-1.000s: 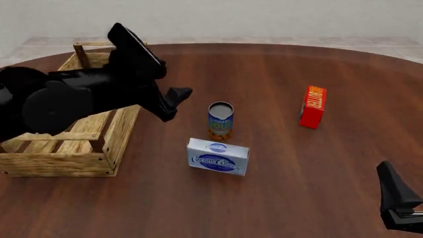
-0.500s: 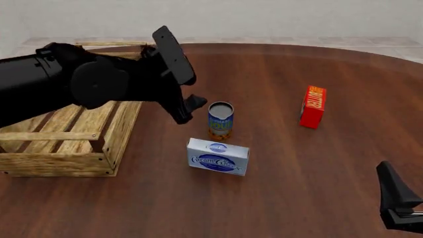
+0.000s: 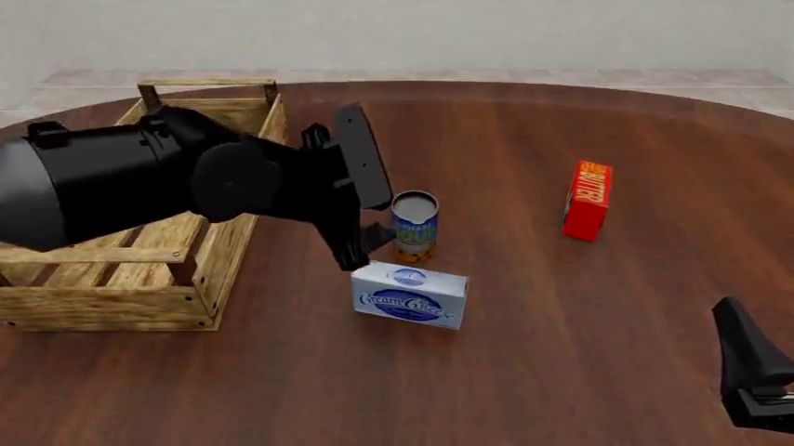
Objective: Pick up the cream cheese and put it in the tray.
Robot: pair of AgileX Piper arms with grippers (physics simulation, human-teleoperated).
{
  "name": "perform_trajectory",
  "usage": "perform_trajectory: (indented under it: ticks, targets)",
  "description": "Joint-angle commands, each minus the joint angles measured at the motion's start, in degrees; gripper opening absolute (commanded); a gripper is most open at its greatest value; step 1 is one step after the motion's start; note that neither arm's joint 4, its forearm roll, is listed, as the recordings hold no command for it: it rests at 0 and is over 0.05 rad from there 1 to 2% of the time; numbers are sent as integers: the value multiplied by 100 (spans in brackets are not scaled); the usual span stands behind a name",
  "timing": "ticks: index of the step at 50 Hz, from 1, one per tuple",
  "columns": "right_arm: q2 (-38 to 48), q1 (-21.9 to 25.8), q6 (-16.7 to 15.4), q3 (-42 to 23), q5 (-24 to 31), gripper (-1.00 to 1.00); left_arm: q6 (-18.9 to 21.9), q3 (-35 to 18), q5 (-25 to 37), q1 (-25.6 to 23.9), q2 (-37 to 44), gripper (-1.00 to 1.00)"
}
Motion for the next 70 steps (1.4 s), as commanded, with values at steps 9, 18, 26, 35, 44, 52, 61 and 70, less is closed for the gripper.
perform_trajectory:
  ticks: [9, 18, 26, 35, 44, 52, 61, 70]
  targets:
    - [2, 4, 0, 200, -199, 100, 98, 260, -13, -228, 300, 100]
    - [-22, 2, -2, 157, -132, 100, 234, 346, -42, -237, 432, 100]
    - [30, -2, 1, 173, -195, 100, 609, 298, -284, 21, 624, 100]
    - [98, -3, 5, 192, -277, 100, 631, 294, -509, -21, 824, 100]
    - [83, -11, 15, 286, -350, 100, 740, 192, -553, -18, 1006, 100]
    - [75, -2, 10, 286, -338, 100, 787, 335, -621, -124, 1101, 100]
    - [75, 0, 24, 289, -333, 100, 863, 535, -757, -112, 1210, 100]
    - [29, -1, 29, 285, -287, 100, 879, 560, -715, -35, 1244, 100]
